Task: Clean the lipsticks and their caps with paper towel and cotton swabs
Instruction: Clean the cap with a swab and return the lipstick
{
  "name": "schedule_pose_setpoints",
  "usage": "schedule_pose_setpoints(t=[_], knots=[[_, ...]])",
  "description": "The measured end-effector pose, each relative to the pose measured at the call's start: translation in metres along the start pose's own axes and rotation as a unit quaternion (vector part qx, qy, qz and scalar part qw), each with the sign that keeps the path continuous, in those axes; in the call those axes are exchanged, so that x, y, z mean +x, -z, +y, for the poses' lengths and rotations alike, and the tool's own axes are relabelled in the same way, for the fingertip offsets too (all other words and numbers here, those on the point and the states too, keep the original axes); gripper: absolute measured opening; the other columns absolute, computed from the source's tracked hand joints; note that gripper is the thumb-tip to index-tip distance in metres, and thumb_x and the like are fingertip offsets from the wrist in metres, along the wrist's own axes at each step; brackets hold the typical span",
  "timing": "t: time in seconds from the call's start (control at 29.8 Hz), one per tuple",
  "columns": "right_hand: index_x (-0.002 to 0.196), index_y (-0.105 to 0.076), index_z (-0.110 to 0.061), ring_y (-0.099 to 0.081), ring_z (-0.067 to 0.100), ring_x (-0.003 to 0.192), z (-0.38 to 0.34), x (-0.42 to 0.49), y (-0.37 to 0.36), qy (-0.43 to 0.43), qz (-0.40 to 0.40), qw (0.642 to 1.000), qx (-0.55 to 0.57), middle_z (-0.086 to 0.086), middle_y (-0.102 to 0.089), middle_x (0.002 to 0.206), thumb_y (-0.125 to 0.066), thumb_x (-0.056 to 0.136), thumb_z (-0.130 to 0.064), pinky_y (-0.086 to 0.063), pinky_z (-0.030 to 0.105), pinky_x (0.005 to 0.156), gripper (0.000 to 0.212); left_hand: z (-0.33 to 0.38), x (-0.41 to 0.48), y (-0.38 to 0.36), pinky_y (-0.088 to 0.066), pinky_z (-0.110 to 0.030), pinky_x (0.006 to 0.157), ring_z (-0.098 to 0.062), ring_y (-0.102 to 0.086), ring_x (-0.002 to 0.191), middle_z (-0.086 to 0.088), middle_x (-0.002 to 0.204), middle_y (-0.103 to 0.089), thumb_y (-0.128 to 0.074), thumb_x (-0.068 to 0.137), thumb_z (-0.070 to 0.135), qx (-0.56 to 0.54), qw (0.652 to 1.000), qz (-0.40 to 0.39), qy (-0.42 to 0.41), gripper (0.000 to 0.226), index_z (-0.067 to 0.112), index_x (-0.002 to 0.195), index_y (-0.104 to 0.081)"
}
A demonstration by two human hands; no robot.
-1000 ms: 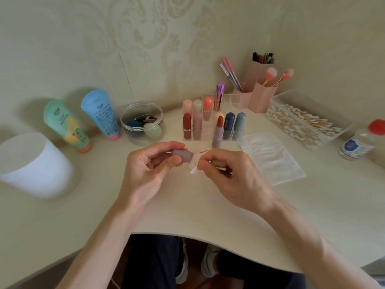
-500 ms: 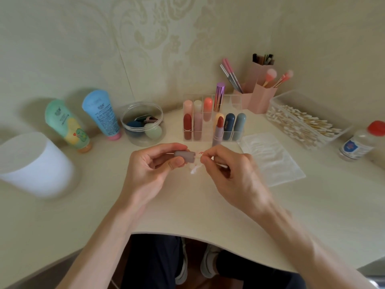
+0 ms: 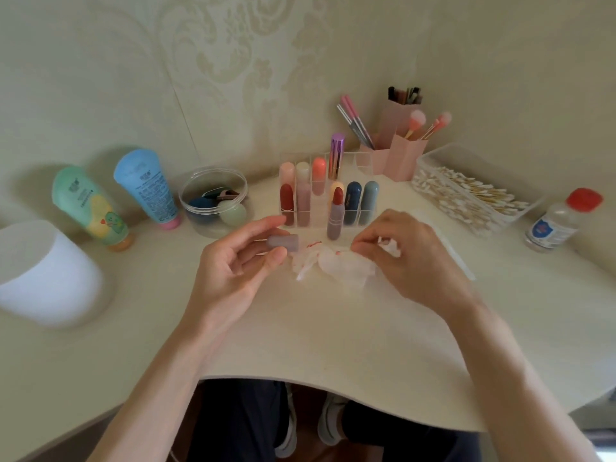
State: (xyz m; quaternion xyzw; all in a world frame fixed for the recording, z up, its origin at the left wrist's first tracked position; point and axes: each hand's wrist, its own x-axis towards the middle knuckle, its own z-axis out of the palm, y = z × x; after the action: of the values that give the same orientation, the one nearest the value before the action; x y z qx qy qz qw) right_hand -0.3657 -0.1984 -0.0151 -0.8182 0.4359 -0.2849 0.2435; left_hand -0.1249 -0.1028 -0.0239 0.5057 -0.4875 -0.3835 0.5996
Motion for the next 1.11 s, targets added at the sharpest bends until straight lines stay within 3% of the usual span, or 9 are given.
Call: schedule_pose_setpoints(t=[0.1, 0.17, 0.27, 0.44, 0.6, 0.7, 0.8, 0.94, 1.11], knots=[[0.092, -0.082, -0.028, -0.054, 0.008, 0.087, 0.017, 0.001, 0.016, -0.034, 0.076, 0.995, -0.051, -0.012, -0.068, 0.09, -0.079, 0.093, -0.024, -0.041, 0.018, 0.079, 0.005, 0.003, 0.001, -0.01, -0.054, -0.022, 0.093, -0.018, -0.071, 0.113, 0.0, 0.119, -0.076, -0.07, 0.094, 0.005, 0.036, 0.998, -0.043, -0.027, 0.031, 0.014, 0.123, -0.072], [0.092, -0.083, -0.028, -0.057, 0.014, 0.088, 0.029, 0.001, 0.024, -0.062, 0.109, 0.989, -0.071, -0.01, -0.069, 0.089, -0.081, 0.09, -0.023, -0.044, 0.03, 0.079, 0.005, 0.005, 0.003, -0.019, -0.056, -0.033, 0.089, -0.024, -0.069, 0.11, -0.002, 0.116, -0.075, -0.07, 0.096, 0.011, 0.057, 0.994, -0.076, -0.053, 0.025, 0.014, 0.12, -0.073], [0.091, -0.082, -0.027, -0.06, 0.019, 0.09, 0.044, 0.0, 0.033, -0.107, 0.131, 0.979, -0.113, -0.007, -0.071, 0.088, -0.083, 0.088, -0.021, -0.043, 0.032, 0.077, 0.007, 0.004, 0.008, -0.035, -0.053, -0.049, 0.085, -0.037, -0.067, 0.101, -0.002, 0.112, -0.076, -0.073, 0.096, 0.02, 0.064, 0.992, -0.083, -0.072, 0.023, 0.016, 0.118, -0.075], [0.092, -0.084, -0.028, -0.062, 0.02, 0.095, 0.052, 0.0, 0.033, -0.143, 0.111, 0.972, -0.149, -0.004, -0.075, 0.091, -0.084, 0.085, -0.021, -0.043, 0.03, 0.08, 0.01, 0.001, 0.013, -0.046, -0.057, -0.019, 0.079, -0.02, -0.076, 0.093, 0.004, 0.106, -0.08, -0.08, 0.083, 0.015, 0.053, 0.994, -0.083, -0.041, 0.032, 0.018, 0.115, -0.077], [0.103, -0.081, -0.029, -0.061, 0.016, 0.092, 0.046, 0.0, 0.031, -0.121, 0.129, 0.976, -0.129, -0.008, -0.07, 0.09, -0.085, 0.087, -0.032, -0.05, 0.035, 0.083, 0.017, 0.003, 0.011, -0.043, -0.06, -0.027, 0.079, -0.027, -0.076, 0.081, -0.008, 0.101, -0.08, -0.078, 0.083, 0.01, 0.018, 0.996, -0.077, -0.033, 0.027, 0.008, 0.11, -0.073], [0.105, -0.08, -0.03, -0.06, 0.005, 0.085, 0.032, 0.003, 0.024, -0.087, 0.137, 0.985, -0.065, -0.013, -0.07, 0.092, -0.083, 0.089, -0.03, -0.046, 0.014, 0.077, 0.017, 0.004, 0.011, -0.037, -0.055, -0.02, 0.066, -0.031, -0.075, 0.079, -0.011, 0.105, -0.078, -0.072, 0.088, 0.008, -0.005, 0.997, -0.065, -0.03, 0.026, -0.002, 0.109, -0.061], [0.109, -0.078, -0.03, -0.062, 0.002, 0.088, 0.014, 0.006, 0.007, -0.064, 0.12, 0.991, -0.005, -0.016, -0.072, 0.096, -0.083, 0.088, -0.034, -0.039, 0.008, 0.071, 0.022, 0.003, 0.012, -0.033, -0.051, -0.02, 0.061, -0.035, -0.075, 0.077, -0.013, 0.107, -0.077, -0.071, 0.089, 0.012, -0.023, 0.998, -0.041, -0.031, 0.031, -0.004, 0.11, -0.054], [0.115, -0.076, -0.03, -0.062, 0.001, 0.091, -0.005, 0.011, -0.017, -0.085, 0.086, 0.993, 0.018, -0.018, -0.072, 0.102, -0.085, 0.085, -0.043, -0.041, 0.01, 0.075, 0.034, -0.001, 0.014, -0.03, -0.047, -0.021, 0.06, -0.03, -0.071, 0.075, -0.012, 0.105, -0.075, -0.063, 0.097, 0.008, -0.044, 0.998, -0.032, -0.032, 0.029, 0.001, 0.125, -0.059], [0.112, -0.076, -0.031, -0.062, 0.01, 0.089, -0.015, 0.02, -0.032, -0.132, 0.09, 0.987, -0.02, -0.016, -0.068, 0.095, -0.084, 0.079, -0.054, -0.05, 0.032, 0.079, 0.04, -0.008, 0.016, -0.026, -0.043, -0.028, 0.057, -0.025, -0.069, 0.082, -0.007, 0.109, -0.067, -0.053, 0.105, 0.012, -0.04, 0.998, -0.042, -0.035, 0.019, 0.001, 0.117, -0.061]])
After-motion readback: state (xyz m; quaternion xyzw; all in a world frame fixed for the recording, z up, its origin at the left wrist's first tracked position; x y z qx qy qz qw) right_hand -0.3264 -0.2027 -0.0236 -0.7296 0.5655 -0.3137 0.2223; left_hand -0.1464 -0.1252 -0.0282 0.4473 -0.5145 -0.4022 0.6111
